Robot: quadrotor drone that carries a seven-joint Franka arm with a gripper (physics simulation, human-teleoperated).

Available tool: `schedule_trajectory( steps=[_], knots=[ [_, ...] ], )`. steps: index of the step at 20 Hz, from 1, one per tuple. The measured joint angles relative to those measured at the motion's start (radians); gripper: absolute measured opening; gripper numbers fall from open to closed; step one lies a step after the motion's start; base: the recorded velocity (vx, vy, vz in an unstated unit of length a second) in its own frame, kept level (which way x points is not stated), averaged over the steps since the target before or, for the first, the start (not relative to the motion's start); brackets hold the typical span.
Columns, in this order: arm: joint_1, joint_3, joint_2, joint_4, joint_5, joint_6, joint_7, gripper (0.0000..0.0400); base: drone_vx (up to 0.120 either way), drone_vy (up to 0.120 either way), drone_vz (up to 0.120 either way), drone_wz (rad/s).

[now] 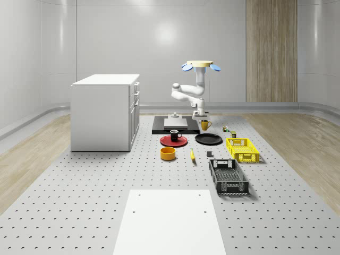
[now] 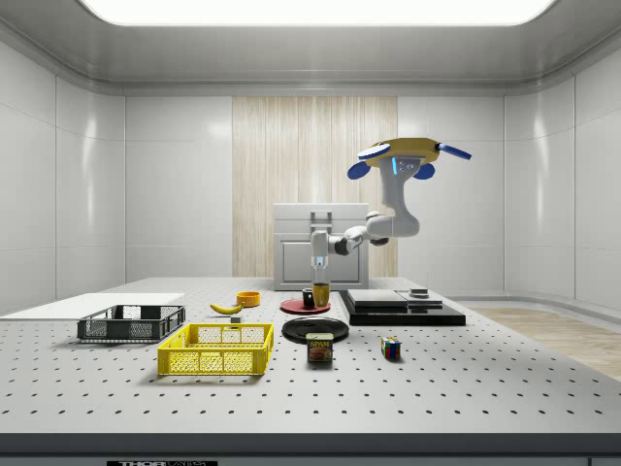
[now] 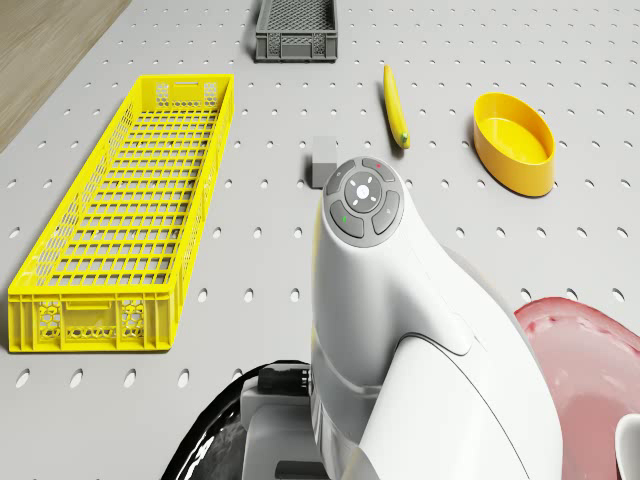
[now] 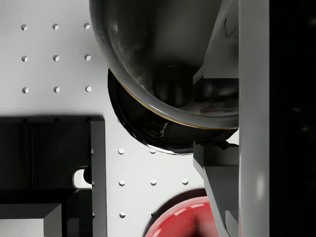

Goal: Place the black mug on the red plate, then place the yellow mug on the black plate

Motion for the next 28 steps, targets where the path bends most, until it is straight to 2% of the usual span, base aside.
schedule_trajectory(
  steps=[6,17,28],
  knots=[
    [-0.024,-0.063,0.015,0.026,-0.056,0.025,-0.004,0.0107,0.000,0.000,0.000,0.000],
    [-0.113,-0.106,0.057,0.040,-0.115,0.012,0.079,0.0108,0.000,0.000,0.000,0.000],
    [-0.154,-0.194,0.101,0.094,-0.202,0.040,0.093,0.0106,0.000,0.000,0.000,0.000]
  ],
)
